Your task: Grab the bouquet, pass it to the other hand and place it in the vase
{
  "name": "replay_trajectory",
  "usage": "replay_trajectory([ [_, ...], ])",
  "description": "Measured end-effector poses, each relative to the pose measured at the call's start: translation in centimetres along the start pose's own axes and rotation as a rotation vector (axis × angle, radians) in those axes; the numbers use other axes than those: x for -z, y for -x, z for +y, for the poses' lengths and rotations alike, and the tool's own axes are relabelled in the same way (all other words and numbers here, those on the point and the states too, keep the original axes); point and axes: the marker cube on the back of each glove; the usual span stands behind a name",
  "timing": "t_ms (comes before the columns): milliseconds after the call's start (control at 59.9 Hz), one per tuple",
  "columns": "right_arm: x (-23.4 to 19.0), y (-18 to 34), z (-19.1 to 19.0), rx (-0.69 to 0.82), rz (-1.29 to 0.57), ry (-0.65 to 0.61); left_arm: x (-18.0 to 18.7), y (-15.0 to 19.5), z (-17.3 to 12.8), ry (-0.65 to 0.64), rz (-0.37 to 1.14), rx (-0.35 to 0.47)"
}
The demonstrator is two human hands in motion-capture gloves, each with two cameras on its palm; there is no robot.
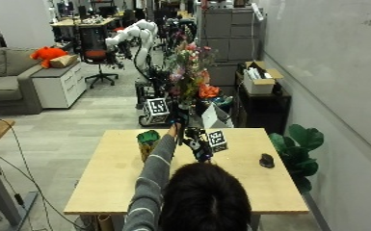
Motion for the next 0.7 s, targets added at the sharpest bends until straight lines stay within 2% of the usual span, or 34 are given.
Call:
replay_trajectory([
  [33,0.4,-0.5,-0.1,-0.006,0.026,-0.016,0.7,-0.5,-0.6,-0.017,-0.005,0.006],
  [117,1.4,-1.1,-0.9,0.132,0.033,-0.035,2.3,-1.2,-2.5,-0.065,-0.004,0.001],
  [184,2.2,-1.8,-1.1,0.076,0.062,-0.052,3.2,-1.3,-4.2,-0.094,0.013,-0.015],
  [284,2.9,-1.7,-1.5,0.059,0.017,-0.062,5.0,-2.1,-5.3,-0.111,0.033,0.02],
  [317,3.1,-1.9,-1.5,0.008,0.018,-0.064,5.6,-2.1,-5.9,-0.127,0.03,0.022],
  [400,2.8,-0.2,-1.2,-0.045,-0.149,-0.019,7.0,-1.7,-7.6,-0.17,0.007,-0.014],
  [517,2.8,-0.9,-2.0,-0.067,-0.112,-0.022,9.4,-2.7,-8.0,-0.233,-0.024,-0.008],
  [584,2.8,-2.7,-3.8,-0.012,-0.042,-0.038,10.1,-2.3,-8.9,-0.258,-0.015,-0.012],
  [651,1.9,-2.2,-4.1,-0.016,-0.173,0.005,10.6,-2.0,-9.8,-0.269,-0.01,-0.014],
  [701,2.0,-1.8,-3.6,-0.093,-0.099,-0.013,10.9,-1.7,-10.4,-0.28,-0.012,-0.028],
])
